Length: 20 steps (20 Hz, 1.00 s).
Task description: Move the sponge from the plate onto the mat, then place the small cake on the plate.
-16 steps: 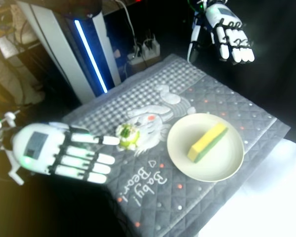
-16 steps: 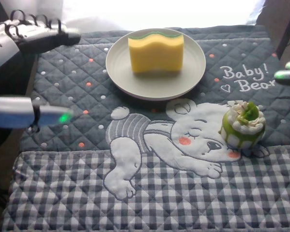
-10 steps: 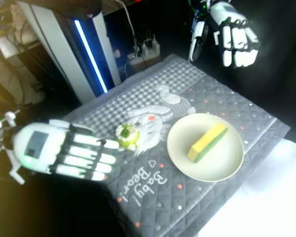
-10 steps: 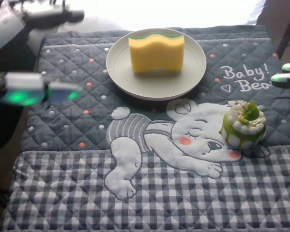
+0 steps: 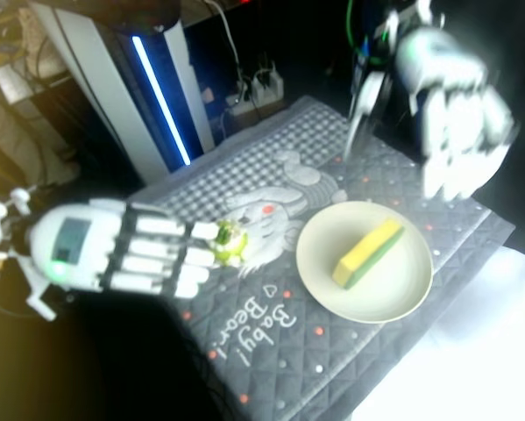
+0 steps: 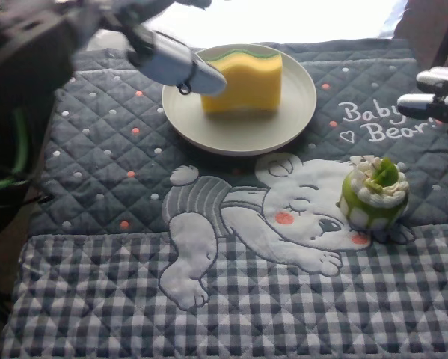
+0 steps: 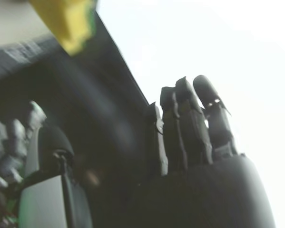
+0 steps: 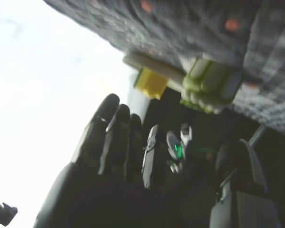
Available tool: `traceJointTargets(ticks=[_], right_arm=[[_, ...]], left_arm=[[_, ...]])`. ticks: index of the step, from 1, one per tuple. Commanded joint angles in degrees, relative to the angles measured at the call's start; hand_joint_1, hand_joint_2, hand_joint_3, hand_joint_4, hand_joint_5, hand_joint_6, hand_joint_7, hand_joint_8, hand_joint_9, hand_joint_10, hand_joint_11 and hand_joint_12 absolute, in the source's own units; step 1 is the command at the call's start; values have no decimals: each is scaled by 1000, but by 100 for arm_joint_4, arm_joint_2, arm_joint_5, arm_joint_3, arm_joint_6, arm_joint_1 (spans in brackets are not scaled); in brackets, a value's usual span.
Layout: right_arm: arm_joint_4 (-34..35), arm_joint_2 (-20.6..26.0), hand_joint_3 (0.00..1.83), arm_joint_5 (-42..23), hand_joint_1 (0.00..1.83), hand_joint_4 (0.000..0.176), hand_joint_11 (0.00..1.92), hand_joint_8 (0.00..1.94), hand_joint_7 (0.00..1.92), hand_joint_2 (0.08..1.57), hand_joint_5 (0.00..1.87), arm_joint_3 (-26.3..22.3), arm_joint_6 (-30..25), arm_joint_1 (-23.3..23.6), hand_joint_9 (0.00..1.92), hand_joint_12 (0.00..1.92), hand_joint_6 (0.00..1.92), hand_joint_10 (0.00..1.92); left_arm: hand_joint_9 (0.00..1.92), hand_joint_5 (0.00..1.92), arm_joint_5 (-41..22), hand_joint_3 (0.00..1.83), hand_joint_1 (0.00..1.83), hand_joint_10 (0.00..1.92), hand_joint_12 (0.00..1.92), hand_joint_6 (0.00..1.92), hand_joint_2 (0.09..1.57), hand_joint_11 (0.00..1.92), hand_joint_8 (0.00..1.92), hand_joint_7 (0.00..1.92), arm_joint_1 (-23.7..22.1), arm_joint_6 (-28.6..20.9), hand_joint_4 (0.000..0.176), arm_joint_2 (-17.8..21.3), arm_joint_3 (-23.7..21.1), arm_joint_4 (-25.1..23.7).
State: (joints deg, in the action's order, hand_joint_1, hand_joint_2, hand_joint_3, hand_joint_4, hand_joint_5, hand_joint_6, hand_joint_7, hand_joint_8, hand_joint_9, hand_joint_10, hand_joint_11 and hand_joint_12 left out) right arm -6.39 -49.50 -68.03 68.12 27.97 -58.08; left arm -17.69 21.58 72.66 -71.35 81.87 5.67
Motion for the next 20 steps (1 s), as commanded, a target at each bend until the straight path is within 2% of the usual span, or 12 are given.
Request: traceJointTargets(ticks=[1,3,5,7,9,10,11,12,14,15,17,20], right_arm=[[135,23,0,-686,747,145,0,3,116,1089,227,17,-25,57,141,688,4,7],[82,-9,0,-689,729,135,0,1,140,1091,227,37,-25,101,188,788,0,7],[68,-31,1,-688,684,101,0,1,142,1095,271,56,-25,112,195,845,6,2],[49,-31,0,-688,781,86,0,0,128,1095,298,63,-25,111,129,633,5,2],[19,-34,0,-688,804,93,0,4,139,1094,307,72,-25,112,142,606,5,9],[15,-47,0,-688,824,91,0,2,140,1095,314,76,-25,112,140,582,4,5],[8,-66,0,-688,834,85,0,4,159,1094,327,85,-25,112,151,605,4,5],[-2,-82,0,-686,827,80,0,5,174,1090,334,92,-25,111,167,654,3,7],[-8,-89,0,-683,833,75,0,3,195,1087,360,94,-26,109,212,801,3,10],[-16,-91,0,-679,841,74,0,1,205,1088,370,93,-26,108,249,892,1,10],[-20,-97,3,-670,837,62,11,1,234,1096,385,88,-36,107,300,995,1,5],[-19,-98,2,-640,845,57,0,1,229,1109,393,75,-78,104,282,930,3,0]], left_arm=[[747,499,-276,0,850,33,1053,1,849,327,6,710,-122,130,71,-97,146,83],[833,553,-2,0,872,23,1076,1,853,400,3,774,-146,285,73,-397,469,199],[953,595,242,2,866,53,1232,2,860,498,9,853,-163,1103,43,-722,764,744],[1056,615,450,0,831,93,1287,6,853,600,26,925,-182,1633,26,-1013,1033,1045],[1127,668,600,1,786,155,1428,5,869,669,14,979,-167,1765,23,-1250,1360,1308],[1077,860,651,7,853,475,1538,22,959,674,21,1126,-152,1765,0,-1337,1504,1448],[966,1025,669,0,1045,1461,1844,664,1065,834,971,1018,-151,1765,11,-1378,1582,1522],[909,991,640,0,1099,1829,1906,905,1108,913,1461,921,-167,1765,0,-1377,1581,1534],[1119,930,553,2,1097,1917,1920,1048,1143,1195,1903,886,-248,1766,0,-1315,1515,1514],[814,865,450,1,1043,1622,1890,1155,1177,566,1307,813,-329,1766,0,-1201,1378,1408],[897,912,241,0,1085,1770,1920,1079,1152,760,1330,894,-422,1767,0,-964,1086,1308],[1112,924,-380,1,1105,895,1528,1059,1147,842,304,1216,-448,1768,0,-192,89,983]])
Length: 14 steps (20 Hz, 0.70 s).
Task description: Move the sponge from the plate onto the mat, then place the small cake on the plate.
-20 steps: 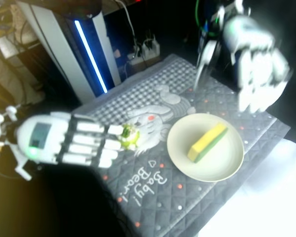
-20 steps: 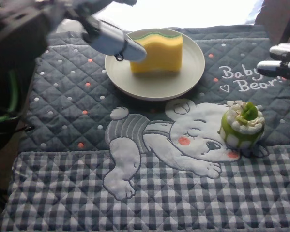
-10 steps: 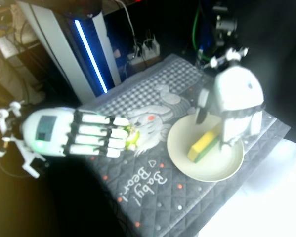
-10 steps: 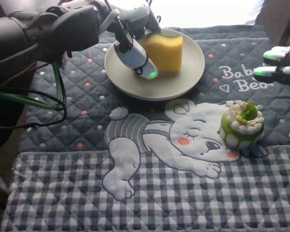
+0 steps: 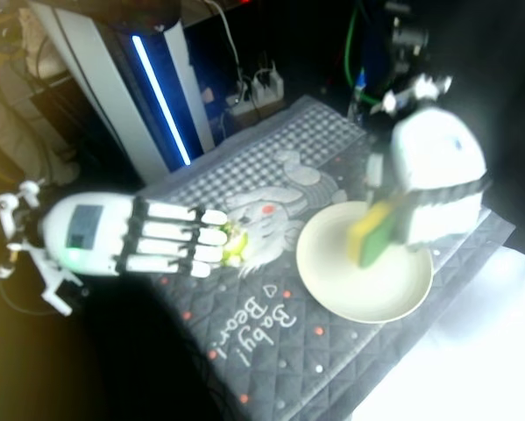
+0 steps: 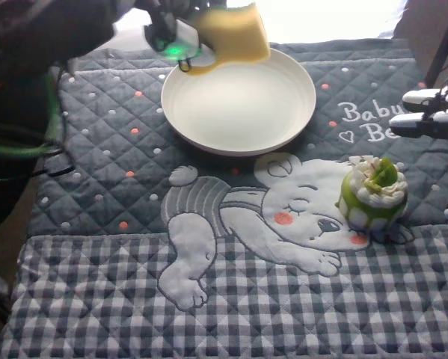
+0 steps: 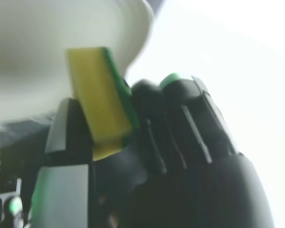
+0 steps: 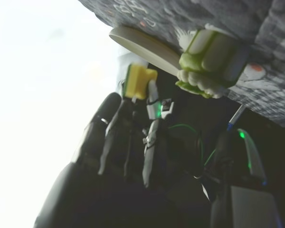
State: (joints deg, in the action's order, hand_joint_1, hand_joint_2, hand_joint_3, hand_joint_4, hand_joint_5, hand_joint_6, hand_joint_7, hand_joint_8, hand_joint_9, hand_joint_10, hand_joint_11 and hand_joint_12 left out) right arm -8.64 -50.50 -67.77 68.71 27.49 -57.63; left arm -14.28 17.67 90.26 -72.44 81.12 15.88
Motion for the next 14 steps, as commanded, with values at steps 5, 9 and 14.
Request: traceJointTargets(ticks=[5,9,14], right_arm=[[256,30,4,-668,802,83,0,3,234,1144,385,5,-94,59,239,820,0,6],[363,33,5,-671,789,69,0,1,238,1172,364,-8,-94,59,214,653,2,0],[522,8,0,-669,710,52,42,0,272,1177,352,18,-93,59,268,712,0,3]], left_arm=[[1343,1079,-1749,0,1153,687,1448,805,1074,1071,38,1452,764,-1851,0,1277,-1410,-1664],[1250,1124,-2767,3,1287,651,1475,535,1039,908,750,1237,1799,-4228,0,1988,-1808,-2499],[1359,1130,-2526,2,1185,638,1409,705,1052,1104,204,1375,2295,-4185,0,2090,-2054,-2440]])
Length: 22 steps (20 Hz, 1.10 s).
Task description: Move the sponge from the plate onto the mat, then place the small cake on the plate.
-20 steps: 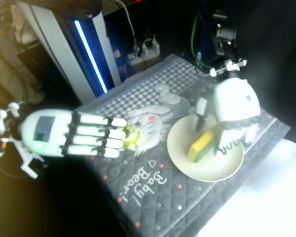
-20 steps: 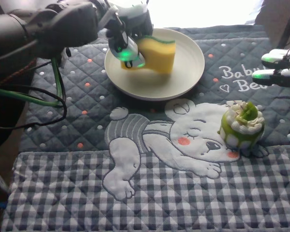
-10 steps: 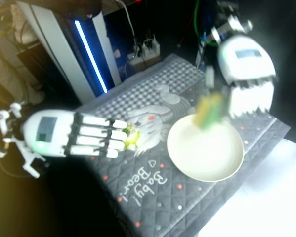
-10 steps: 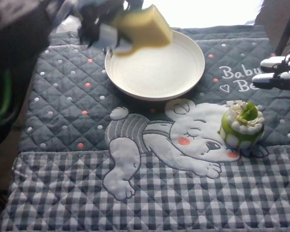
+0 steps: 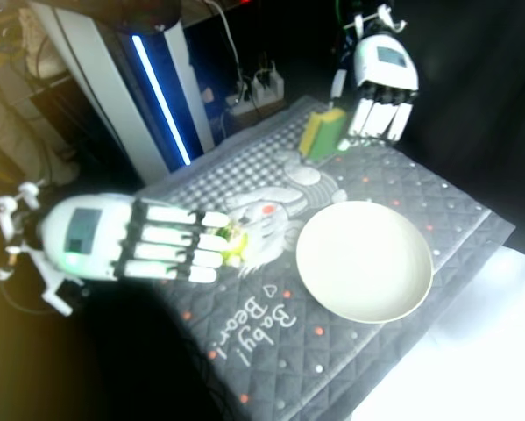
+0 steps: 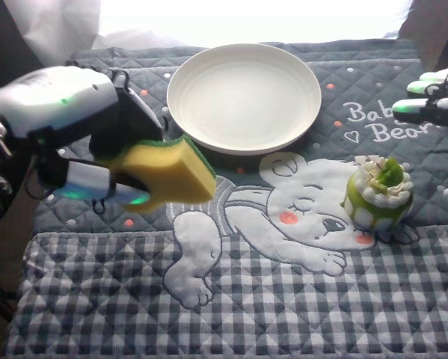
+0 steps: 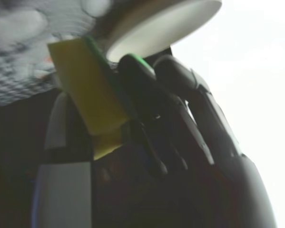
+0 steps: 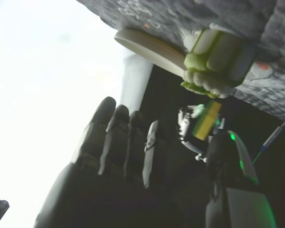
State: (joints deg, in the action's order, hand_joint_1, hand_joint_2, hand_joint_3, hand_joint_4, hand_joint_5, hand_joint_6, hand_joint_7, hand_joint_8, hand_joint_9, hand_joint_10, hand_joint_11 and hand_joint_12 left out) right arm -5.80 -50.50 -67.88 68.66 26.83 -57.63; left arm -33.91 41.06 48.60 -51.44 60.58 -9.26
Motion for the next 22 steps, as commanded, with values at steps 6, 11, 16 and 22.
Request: traceJointTargets(ticks=[6,11,16,22], right_arm=[[332,-210,0,-654,756,14,6,0,370,1148,436,233,-28,246,313,815,0,4],[54,-564,1,-405,644,59,21,3,455,1158,470,463,-33,800,381,786,3,6],[-426,-723,0,157,741,74,106,0,451,1058,478,522,-72,1005,438,860,0,3],[-739,-922,0,717,826,48,74,6,417,997,454,708,-352,1009,422,1064,5,11]], left_arm=[[859,824,36,0,771,937,1517,3,888,690,3,1148,-54,776,0,-165,-58,185],[678,626,-265,0,755,947,1455,0,891,495,0,963,62,984,0,-61,-137,545],[345,187,-1657,3,769,160,1181,5,810,25,0,328,392,1450,41,310,-588,1293],[106,15,-2913,0,728,5,668,0,756,0,3,80,708,1497,175,605,-843,1703]])
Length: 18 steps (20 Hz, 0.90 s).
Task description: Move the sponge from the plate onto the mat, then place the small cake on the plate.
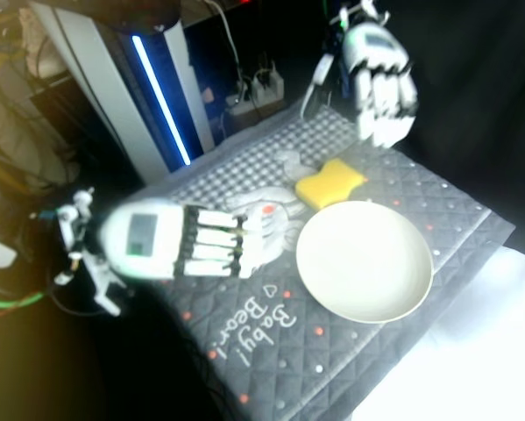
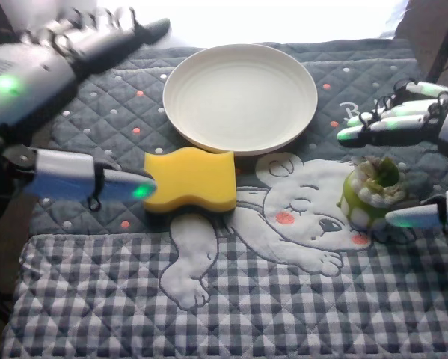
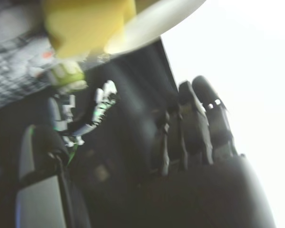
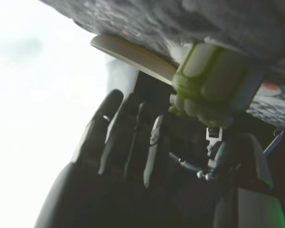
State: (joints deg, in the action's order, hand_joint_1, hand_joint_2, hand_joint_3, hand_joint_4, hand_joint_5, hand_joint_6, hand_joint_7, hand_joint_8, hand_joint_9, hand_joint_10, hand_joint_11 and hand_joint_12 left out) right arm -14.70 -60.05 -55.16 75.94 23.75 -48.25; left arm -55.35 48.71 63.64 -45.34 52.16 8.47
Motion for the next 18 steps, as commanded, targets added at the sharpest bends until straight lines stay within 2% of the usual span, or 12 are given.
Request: traceJointTargets(ticks=[1,2,3,4,5,6,8,9,11,12,16,18], right_arm=[[144,-48,0,-448,855,65,124,8,423,984,455,43,-61,84,449,1084,5,21],[144,-108,0,-394,922,96,109,2,409,965,457,96,-94,89,447,1127,1,11],[144,-170,0,-329,947,98,161,8,426,955,463,158,-148,91,487,1163,3,24],[142,-203,0,-253,987,83,216,5,459,949,489,190,-156,91,539,1145,2,25],[136,-236,0,-169,1078,42,271,8,533,930,548,225,-156,96,649,1179,4,41],[130,-253,0,-117,1078,42,271,8,533,930,548,245,-156,97,649,1179,4,41],[106,-284,5,-16,1207,0,340,45,757,980,702,289,-156,98,795,1388,9,222],[106,-287,4,-9,1377,0,648,1039,969,1099,1007,304,-156,107,932,1568,397,1182],[67,-287,4,-8,1392,0,696,891,1063,1079,1076,329,-156,202,958,1435,506,1268],[-35,-288,1,-8,1387,0,863,723,1103,1084,938,360,-155,398,996,1182,957,1144],[-185,-345,1,-9,1386,0,764,780,1104,1088,951,476,49,1076,949,1297,944,1193],[-185,-435,0,-9,1396,0,927,528,1187,1054,1005,596,127,1404,1070,1229,844,1103]], left_arm=[[89,30,-904,0,721,0,643,6,732,0,0,53,-24,-7,176,11,-33,-36],[90,52,-983,0,753,1,608,6,710,0,0,30,0,-7,176,16,-54,-18],[101,48,-1041,0,762,6,601,2,715,0,3,33,33,-7,165,18,-69,7],[133,58,-1062,0,761,12,643,3,720,0,7,68,55,-8,159,17,-73,27],[170,80,-1074,0,800,11,705,3,711,0,4,100,76,-8,149,14,-73,57],[170,80,-1086,0,800,11,705,3,711,0,4,100,94,-8,149,13,-73,78],[207,85,-1133,0,808,11,789,1,709,0,6,142,155,-14,141,8,-73,150],[215,91,-1145,1,828,7,819,1,716,0,5,160,179,-14,125,4,-74,169],[223,89,-1170,1,831,7,866,1,717,0,5,174,234,-20,120,-7,-78,216],[194,86,-1178,2,836,2,842,1,723,0,0,158,290,-34,106,-16,-78,258],[203,97,-1268,0,795,4,856,2,717,0,0,142,400,-82,102,-24,-78,328],[231,101,-1285,0,747,9,821,2,718,0,4,159,412,-97,113,-35,-78,333]])
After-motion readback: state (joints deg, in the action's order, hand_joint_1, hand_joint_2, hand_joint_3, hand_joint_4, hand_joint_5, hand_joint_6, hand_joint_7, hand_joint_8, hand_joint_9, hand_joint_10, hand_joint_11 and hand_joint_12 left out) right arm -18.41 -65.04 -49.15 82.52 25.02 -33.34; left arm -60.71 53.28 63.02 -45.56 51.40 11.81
